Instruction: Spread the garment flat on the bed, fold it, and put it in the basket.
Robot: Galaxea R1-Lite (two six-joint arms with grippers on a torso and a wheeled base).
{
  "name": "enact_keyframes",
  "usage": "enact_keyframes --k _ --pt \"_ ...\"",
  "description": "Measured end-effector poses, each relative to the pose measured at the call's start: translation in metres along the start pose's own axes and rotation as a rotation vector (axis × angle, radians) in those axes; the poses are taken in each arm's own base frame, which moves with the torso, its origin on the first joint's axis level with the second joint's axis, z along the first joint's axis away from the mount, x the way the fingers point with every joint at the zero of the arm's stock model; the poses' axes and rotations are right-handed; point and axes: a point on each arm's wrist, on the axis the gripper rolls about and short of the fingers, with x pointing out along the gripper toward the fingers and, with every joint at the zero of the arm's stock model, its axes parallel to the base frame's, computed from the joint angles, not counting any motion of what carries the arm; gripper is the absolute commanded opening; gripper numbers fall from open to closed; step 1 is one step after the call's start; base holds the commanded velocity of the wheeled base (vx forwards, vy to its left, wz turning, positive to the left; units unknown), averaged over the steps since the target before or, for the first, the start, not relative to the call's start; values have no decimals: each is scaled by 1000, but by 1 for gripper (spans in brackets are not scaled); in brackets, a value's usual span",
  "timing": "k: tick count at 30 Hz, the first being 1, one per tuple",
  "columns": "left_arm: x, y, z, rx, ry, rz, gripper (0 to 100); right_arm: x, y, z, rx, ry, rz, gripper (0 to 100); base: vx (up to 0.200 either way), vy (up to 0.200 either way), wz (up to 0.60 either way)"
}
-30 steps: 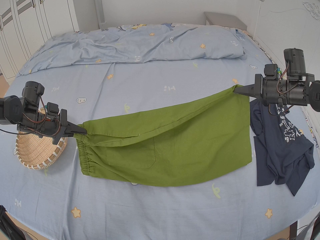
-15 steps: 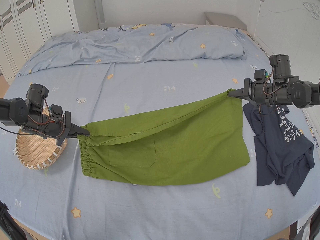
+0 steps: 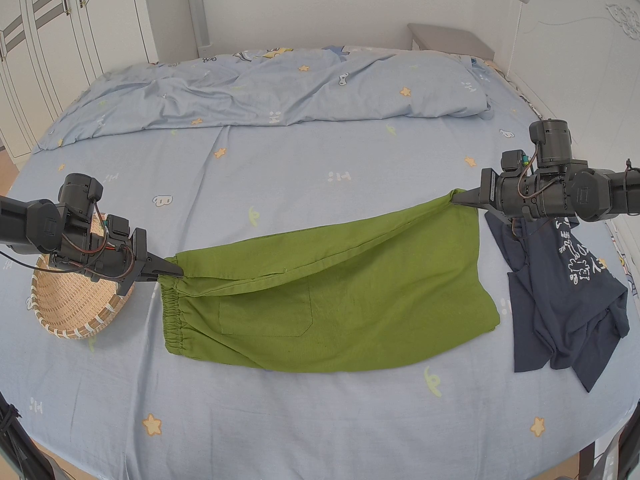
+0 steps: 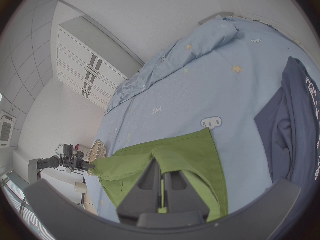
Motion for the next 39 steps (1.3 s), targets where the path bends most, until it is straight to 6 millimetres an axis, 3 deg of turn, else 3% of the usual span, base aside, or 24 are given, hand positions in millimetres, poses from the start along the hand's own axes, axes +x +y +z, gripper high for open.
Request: enact_keyframes --k 6,7,17,26,32,39 --pt "5 1 3 1 7 -1 0 9 -9 -4 11 15 -9 0 0 0 0" --pt "6 1 3 2 7 -2 100 10 -10 -4 9 12 -7 100 0 0 0" --pt "11 1 6 3 13 -6 100 25 -15 -11 9 26 3 100 0 0 0" --pt "24 -15 13 -33 0 -50 100 27 -17 -19 21 49 -3 100 0 0 0" --pt "37 -15 30 -9 -101 -107 100 20 -15 -26 30 67 -9 100 0 0 0" --pt "55 0 51 -64 -228 -167 100 -2 -7 -38 38 82 -14 100 0 0 0"
